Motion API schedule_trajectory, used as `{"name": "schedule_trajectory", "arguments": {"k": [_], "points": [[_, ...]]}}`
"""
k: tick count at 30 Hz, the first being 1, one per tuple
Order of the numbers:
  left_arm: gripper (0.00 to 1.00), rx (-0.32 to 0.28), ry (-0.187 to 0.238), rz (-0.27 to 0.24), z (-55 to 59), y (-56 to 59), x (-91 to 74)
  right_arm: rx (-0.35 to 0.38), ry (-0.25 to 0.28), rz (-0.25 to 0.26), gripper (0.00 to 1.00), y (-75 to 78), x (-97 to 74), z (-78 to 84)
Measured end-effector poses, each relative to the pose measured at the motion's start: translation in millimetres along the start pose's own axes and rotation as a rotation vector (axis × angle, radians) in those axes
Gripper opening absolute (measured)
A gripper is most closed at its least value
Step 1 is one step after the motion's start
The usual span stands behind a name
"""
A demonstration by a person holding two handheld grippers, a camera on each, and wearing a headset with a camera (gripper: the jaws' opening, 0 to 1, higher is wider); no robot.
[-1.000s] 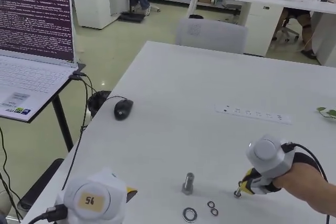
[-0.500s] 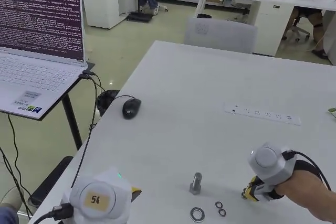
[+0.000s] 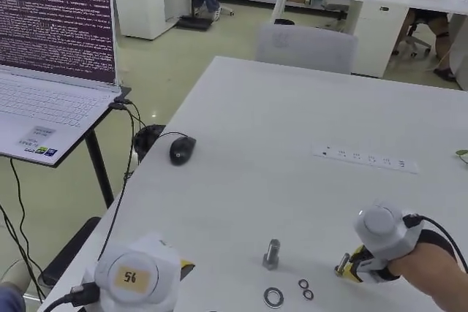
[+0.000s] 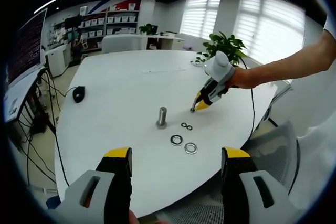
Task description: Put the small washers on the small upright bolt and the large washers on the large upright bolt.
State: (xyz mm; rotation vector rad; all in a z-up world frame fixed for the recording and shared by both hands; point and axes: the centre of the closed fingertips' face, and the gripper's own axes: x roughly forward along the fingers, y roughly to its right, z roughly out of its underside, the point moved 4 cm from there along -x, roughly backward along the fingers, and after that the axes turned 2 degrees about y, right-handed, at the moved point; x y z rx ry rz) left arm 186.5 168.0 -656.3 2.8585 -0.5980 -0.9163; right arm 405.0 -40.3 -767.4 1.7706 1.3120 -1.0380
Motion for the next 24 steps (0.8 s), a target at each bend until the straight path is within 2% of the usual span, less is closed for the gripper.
{"name": "schedule_trajectory", "arguments": {"k": [7, 12, 15, 16, 17, 24], "points": [[0.69, 0.013, -0.003, 0.015, -0.9, 4.0, 2.5, 0.071, -0.020, -0.007, 0.18, -12.8, -4.4, 32.2], [0.69, 0.019, -0.007, 0.023, -0.6, 5.0, 3.2, 0.078, -0.033, -0.019, 0.18, -25.7, -2.7, 43.2], [0.69, 0.025, -0.005, 0.026, -2.4, 6.3, 2.9, 0.044, -0.036, -0.045, 0.18, -37.1, 1.9, 41.5], [0.69, 0.025, -0.005, 0.026, -2.8, 6.4, 2.9, 0.020, -0.020, -0.038, 0.17, -38.4, 2.5, 36.9], [0.69, 0.027, -0.003, 0.027, -3.7, 6.6, 2.8, 0.032, -0.030, -0.045, 0.17, -41.8, 2.5, 36.0], [0.69, 0.033, 0.004, 0.025, -7.4, 7.1, 2.8, -0.035, 0.010, -0.098, 0.18, -63.0, 12.6, 9.2]]}}
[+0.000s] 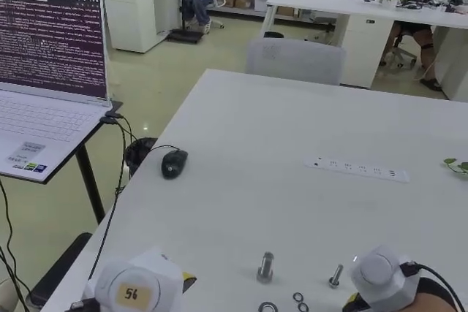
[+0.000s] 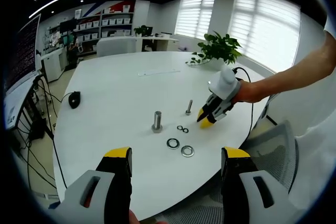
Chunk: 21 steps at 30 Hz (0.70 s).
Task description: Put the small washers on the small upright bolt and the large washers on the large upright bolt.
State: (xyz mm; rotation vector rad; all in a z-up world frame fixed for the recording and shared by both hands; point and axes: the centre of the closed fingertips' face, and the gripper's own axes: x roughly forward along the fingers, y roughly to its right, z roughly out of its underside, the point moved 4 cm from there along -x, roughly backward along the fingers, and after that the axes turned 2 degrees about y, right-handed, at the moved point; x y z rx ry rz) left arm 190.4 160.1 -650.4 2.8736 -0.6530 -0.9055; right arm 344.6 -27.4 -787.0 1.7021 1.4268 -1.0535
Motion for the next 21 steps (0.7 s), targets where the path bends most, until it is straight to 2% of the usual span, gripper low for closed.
{"name": "schedule_trajectory", "arguments": {"k": [4, 11, 14, 21], "points": [[0.69, -0.001, 0.000, -0.001, 0.3, 0.9, -0.1, -0.035, 0.013, -0.023, 0.18, -9.5, 8.8, -15.7], [0.69, -0.005, -0.003, -0.004, 3.5, 2.4, -2.4, -0.068, 0.027, -0.043, 0.19, -17.6, 19.3, -34.7], [0.69, -0.006, -0.005, -0.006, 4.3, 2.6, -3.0, -0.103, 0.028, -0.040, 0.18, -16.0, 21.6, -37.8], [0.69, -0.006, -0.003, -0.006, 3.5, 2.2, -2.0, -0.126, 0.014, -0.047, 0.18, -15.9, 21.4, -37.8]]}}
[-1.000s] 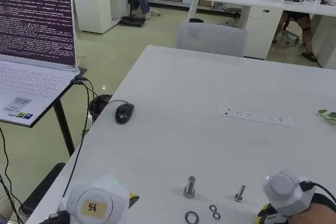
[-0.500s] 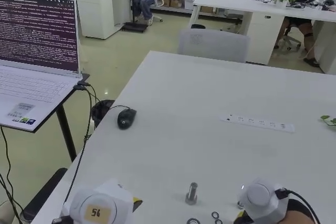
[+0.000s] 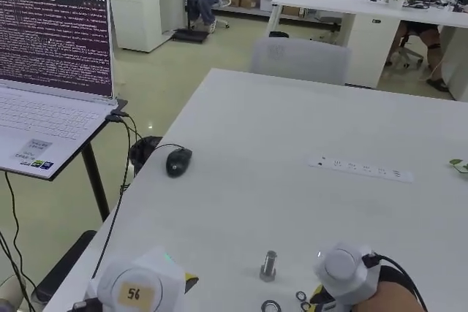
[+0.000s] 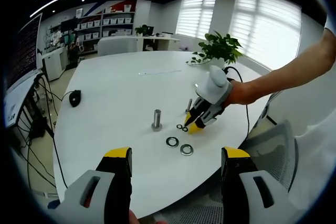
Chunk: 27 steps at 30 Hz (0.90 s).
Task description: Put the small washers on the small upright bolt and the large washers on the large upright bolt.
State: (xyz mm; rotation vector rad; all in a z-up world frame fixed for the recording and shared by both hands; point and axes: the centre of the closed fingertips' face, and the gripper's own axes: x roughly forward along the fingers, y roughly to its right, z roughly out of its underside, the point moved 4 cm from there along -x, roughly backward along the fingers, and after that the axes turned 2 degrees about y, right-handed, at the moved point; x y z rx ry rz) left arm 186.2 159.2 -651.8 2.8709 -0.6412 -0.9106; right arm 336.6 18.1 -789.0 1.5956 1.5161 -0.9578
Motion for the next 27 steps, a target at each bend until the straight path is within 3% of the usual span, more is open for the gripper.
{"name": "schedule_trajectory", "arguments": {"k": [11, 16, 27], "points": [[0.69, 0.008, -0.001, 0.013, -2.0, 4.6, 3.8, -0.025, -0.013, -0.004, 0.15, 1.1, 3.2, -4.4], [0.69, 0.004, 0.000, 0.010, -1.4, 3.3, 3.0, -0.056, -0.026, -0.007, 0.14, -1.3, 3.3, -6.3], [0.69, -0.006, 0.003, -0.005, 0.9, -1.0, -1.4, -0.044, -0.024, 0.011, 0.14, -4.2, -0.2, -0.9]]}}
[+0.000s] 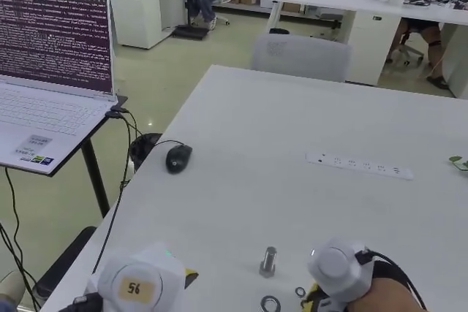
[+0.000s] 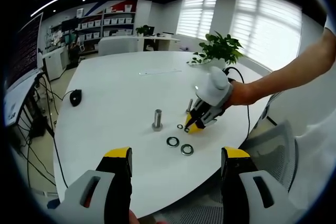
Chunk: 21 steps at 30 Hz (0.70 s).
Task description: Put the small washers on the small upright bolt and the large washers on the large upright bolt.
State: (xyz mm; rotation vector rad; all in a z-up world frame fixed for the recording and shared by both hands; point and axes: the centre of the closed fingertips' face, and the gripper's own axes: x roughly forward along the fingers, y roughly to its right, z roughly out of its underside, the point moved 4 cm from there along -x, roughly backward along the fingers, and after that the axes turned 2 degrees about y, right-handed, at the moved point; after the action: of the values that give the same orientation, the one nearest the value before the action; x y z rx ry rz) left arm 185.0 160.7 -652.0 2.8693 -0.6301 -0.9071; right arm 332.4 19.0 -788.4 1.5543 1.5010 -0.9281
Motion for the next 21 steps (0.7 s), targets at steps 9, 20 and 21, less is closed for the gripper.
{"name": "schedule_trajectory", "arguments": {"k": [9, 20, 21], "points": [[0.69, -0.001, 0.001, 0.002, 0.1, -0.4, 1.1, 0.081, 0.049, 0.012, 0.14, 0.4, -8.8, 7.7], [0.69, -0.002, 0.002, 0.005, 0.0, 1.1, 2.1, 0.191, 0.096, 0.059, 0.14, 8.7, -27.8, 24.1], [0.69, -0.002, 0.002, 0.006, 0.0, 1.1, 2.1, 0.195, 0.094, 0.063, 0.14, 9.1, -30.1, 26.5]]}}
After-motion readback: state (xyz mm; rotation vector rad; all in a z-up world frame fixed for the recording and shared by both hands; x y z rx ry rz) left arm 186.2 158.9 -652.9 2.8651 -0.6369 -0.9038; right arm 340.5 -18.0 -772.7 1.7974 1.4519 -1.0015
